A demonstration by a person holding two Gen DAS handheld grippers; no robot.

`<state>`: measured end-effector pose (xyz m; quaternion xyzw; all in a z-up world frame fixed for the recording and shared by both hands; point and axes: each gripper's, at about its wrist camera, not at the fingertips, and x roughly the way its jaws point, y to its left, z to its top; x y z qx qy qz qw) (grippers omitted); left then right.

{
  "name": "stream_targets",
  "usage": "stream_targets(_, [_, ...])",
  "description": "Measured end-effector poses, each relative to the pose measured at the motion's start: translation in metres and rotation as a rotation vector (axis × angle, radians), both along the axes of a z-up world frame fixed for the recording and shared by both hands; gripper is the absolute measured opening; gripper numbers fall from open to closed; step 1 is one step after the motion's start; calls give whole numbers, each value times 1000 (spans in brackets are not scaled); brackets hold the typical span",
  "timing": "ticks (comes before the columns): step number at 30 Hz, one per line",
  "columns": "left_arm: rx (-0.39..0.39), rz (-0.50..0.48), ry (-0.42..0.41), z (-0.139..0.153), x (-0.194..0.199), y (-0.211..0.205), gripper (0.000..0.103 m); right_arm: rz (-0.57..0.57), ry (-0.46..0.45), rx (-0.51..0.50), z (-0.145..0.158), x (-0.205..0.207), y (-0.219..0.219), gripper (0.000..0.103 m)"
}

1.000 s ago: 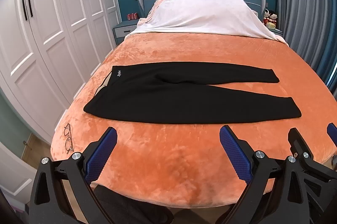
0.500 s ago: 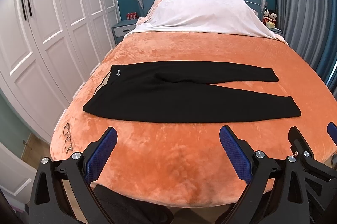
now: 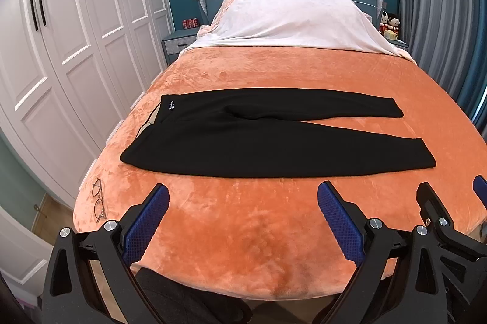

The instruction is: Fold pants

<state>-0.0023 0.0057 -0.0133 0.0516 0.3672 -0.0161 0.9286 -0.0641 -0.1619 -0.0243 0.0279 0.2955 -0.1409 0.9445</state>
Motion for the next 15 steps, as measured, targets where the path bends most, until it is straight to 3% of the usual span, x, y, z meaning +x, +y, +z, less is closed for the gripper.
stream_targets(15, [3, -1, 4, -4, 1, -1, 95, 2, 6, -2, -1, 0, 0, 98])
